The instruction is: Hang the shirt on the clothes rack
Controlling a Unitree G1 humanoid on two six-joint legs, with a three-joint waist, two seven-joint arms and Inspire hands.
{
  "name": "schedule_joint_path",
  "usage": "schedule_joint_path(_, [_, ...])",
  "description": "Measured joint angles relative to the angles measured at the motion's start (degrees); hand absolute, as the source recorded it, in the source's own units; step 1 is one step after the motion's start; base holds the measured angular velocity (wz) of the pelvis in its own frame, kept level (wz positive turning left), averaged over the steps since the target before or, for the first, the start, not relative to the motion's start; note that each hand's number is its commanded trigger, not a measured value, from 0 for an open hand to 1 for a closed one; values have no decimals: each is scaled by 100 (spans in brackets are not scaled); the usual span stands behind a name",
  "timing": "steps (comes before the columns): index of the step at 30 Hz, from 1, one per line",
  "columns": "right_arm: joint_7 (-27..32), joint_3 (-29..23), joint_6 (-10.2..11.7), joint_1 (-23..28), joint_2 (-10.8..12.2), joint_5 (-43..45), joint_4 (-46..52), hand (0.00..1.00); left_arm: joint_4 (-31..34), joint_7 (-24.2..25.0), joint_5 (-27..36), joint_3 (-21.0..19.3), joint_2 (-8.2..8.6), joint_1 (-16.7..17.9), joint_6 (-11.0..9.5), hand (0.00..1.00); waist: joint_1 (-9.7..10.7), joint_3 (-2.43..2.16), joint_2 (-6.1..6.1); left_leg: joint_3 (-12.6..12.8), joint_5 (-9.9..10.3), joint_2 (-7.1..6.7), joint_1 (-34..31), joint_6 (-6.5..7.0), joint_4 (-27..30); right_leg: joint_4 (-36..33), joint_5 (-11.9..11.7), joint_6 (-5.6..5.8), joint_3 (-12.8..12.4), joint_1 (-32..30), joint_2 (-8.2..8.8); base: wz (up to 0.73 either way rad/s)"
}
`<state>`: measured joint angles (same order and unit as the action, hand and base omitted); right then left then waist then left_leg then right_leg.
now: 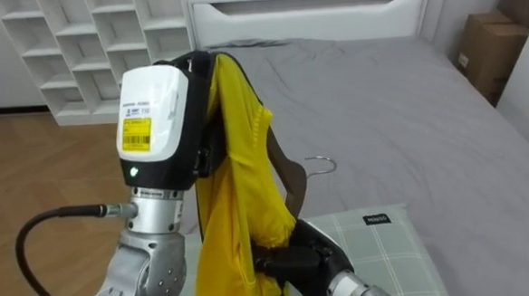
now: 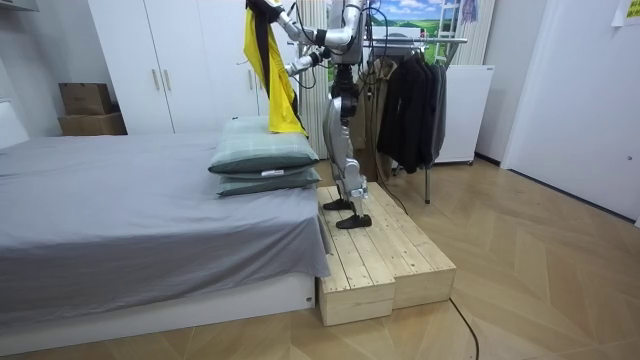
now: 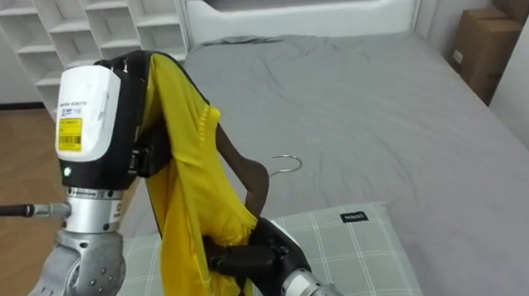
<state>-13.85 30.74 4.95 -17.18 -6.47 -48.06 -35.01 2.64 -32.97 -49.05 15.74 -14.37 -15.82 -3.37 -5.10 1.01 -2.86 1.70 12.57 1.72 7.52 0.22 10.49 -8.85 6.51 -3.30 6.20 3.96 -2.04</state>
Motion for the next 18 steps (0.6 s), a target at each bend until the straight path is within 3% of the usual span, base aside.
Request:
schedule_joint_path(13, [23, -80, 0, -1, -85, 187, 21, 100, -3, 2, -3, 18, -39, 6, 45, 100, 53, 3, -4, -37, 0, -3, 28, 0, 1, 26, 2, 3, 24, 95, 5, 2])
schedule_joint_path(18, [334, -631, -1, -1, -152, 1477, 65, 100, -294, -10, 153, -58, -71, 10, 30, 100, 83, 33, -7, -55, -6, -17, 54, 9, 4, 23, 4, 6, 19, 89, 16, 0])
